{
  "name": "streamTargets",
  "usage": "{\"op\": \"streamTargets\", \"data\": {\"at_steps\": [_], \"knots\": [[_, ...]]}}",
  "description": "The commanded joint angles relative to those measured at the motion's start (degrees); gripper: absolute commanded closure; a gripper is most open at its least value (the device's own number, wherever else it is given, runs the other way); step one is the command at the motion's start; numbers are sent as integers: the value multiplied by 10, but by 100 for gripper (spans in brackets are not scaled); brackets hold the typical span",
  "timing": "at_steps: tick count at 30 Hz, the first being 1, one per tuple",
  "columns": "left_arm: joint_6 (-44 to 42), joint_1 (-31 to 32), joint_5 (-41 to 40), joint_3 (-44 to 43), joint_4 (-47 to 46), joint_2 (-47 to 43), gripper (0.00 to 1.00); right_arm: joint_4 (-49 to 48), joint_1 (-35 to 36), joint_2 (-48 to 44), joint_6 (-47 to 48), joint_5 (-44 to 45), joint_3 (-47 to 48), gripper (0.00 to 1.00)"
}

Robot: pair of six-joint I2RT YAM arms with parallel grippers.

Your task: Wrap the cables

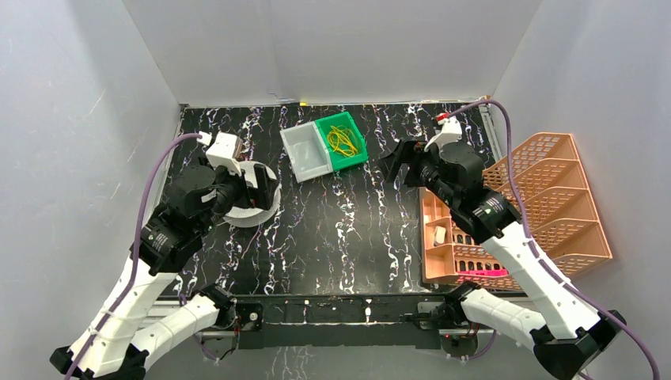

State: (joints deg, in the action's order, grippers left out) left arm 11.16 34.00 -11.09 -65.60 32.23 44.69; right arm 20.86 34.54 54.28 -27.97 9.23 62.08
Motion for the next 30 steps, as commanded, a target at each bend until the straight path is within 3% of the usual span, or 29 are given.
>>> {"op": "streamTargets", "data": {"at_steps": [1, 5, 17, 30], "knots": [[3, 3, 23, 19, -31, 3, 2, -29, 0, 5, 24, 9, -9, 2], [1, 3, 39, 33, -31, 18, 2, -26, 0, 23, 31, 25, -5, 2], [7, 3, 26, 95, -36, 20, 2, -37, 0, 115, 89, -55, 35, 3], [14, 3, 15, 173, -94, 0, 1, -48, 8, 288, 83, -70, 141, 12]]}}
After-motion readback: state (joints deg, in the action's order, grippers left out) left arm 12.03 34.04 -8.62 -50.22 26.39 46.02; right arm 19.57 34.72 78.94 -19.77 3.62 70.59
